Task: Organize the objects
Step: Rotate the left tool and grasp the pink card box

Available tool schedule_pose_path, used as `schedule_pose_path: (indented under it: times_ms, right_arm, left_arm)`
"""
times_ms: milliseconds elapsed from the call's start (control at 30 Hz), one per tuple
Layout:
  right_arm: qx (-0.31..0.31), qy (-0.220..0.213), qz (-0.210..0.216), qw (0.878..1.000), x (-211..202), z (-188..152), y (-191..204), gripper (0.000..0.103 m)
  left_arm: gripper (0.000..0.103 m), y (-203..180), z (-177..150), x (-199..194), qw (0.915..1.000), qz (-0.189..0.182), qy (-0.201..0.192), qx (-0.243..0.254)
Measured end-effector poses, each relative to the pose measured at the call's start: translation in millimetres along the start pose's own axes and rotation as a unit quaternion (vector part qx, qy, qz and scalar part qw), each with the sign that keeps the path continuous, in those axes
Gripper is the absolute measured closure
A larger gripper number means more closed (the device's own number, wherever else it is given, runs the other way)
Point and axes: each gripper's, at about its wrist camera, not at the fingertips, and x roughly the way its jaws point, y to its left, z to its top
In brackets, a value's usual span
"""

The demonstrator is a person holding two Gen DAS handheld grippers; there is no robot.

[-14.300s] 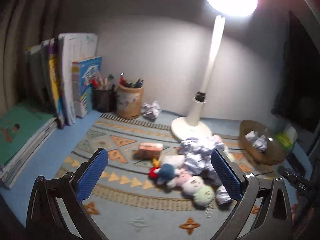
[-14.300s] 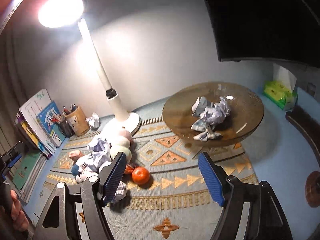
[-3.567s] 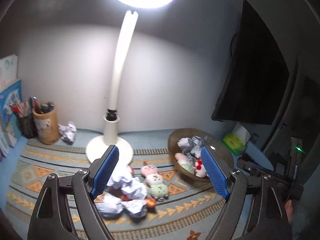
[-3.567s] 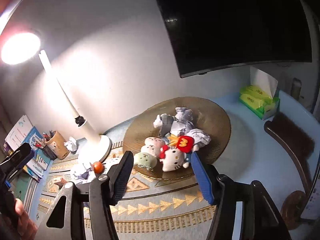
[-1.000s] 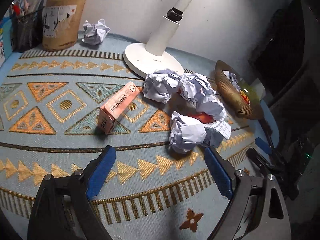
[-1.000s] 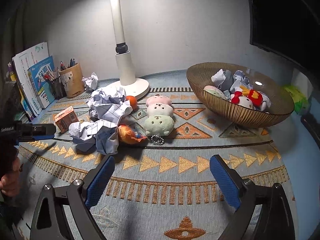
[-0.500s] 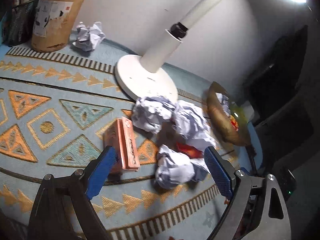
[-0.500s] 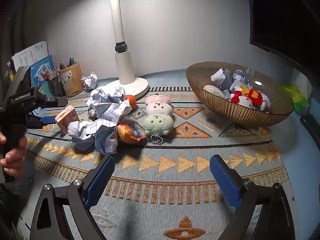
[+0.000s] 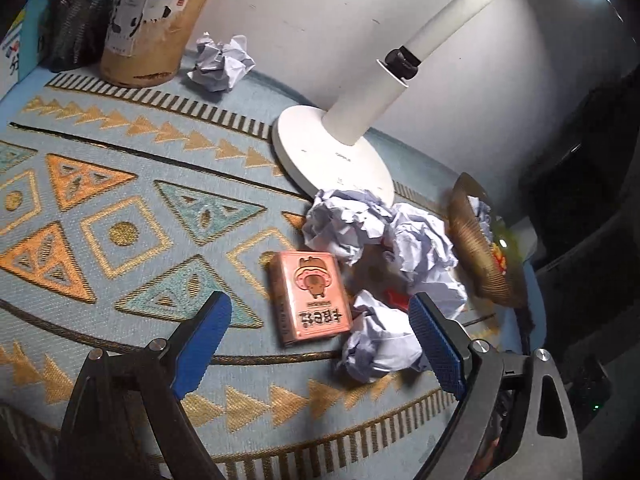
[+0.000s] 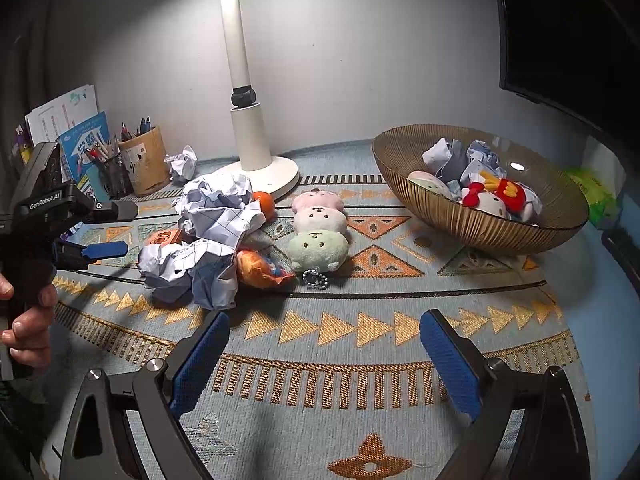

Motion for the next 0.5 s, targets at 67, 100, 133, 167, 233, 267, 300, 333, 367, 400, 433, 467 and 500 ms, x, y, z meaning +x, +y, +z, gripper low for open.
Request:
schedule_pose_path:
  times_ms: [67, 100, 133, 167, 233, 267, 300, 333, 367, 400, 433, 467, 500]
  right_arm:
    - [0.000, 0.000, 0.000, 1.000, 0, 0, 1, 0.007]
    - [-0.001, 0.000, 0.000, 1.000, 0, 0, 1, 0.007]
    - [-0.001, 0.000, -0.001, 1.000, 0, 0, 1, 0.007]
    - [-0.002, -0.001, -0.001, 1.000, 0, 0, 1, 0.007]
    - [-0.003, -0.001, -0.003, 1.000, -1, 0, 2, 0.007]
    - [-0.003, -0.002, -0.004, 1.000, -1, 0, 2, 0.007]
    - [-0.003, -0.002, -0.004, 1.000, -1, 0, 2, 0.007]
    - [-0.002, -0.003, -0.004, 1.000, -1, 0, 2, 0.007]
    - [-0.002, -0.003, -0.004, 1.000, -1, 0, 1, 0.007]
    - [-0.001, -0.004, -0.004, 1.000, -1, -1, 1, 0.007]
    - [-0.001, -0.004, -0.003, 1.000, -1, -1, 1, 0.007]
    - [0.000, -0.004, -0.002, 1.000, -1, 0, 1, 0.007]
    - [0.000, -0.005, -0.002, 1.000, -2, 0, 0, 0.007]
  left_arm:
    - [0.013, -7, -2, 4, 0.9992, 0.037, 0.000, 0.017]
    - [0.013, -12, -2, 7, 0.9986, 0.048, 0.000, 0.023]
    - [0.013, -17, -2, 11, 0.9985, 0.046, 0.001, 0.030]
    - [0.013, -21, -1, 15, 0.9985, 0.044, 0.003, 0.034]
    - [0.014, -30, 1, 28, 0.9970, 0.067, 0.010, 0.037]
    - [0.014, -33, 2, 35, 0.9954, 0.086, 0.015, 0.038]
    - [0.015, -35, 4, 43, 0.9932, 0.108, 0.019, 0.038]
    - [0.017, -37, 4, 48, 0.9912, 0.125, 0.016, 0.039]
    - [0.019, -40, 5, 49, 0.9898, 0.134, 0.010, 0.047]
    - [0.028, -42, 5, 52, 0.9884, 0.141, 0.010, 0.055]
    - [0.036, -44, 4, 53, 0.9864, 0.152, 0.008, 0.062]
    - [0.043, -44, 4, 53, 0.9854, 0.156, 0.005, 0.067]
    - [0.055, -43, 4, 52, 0.9850, 0.158, 0.004, 0.070]
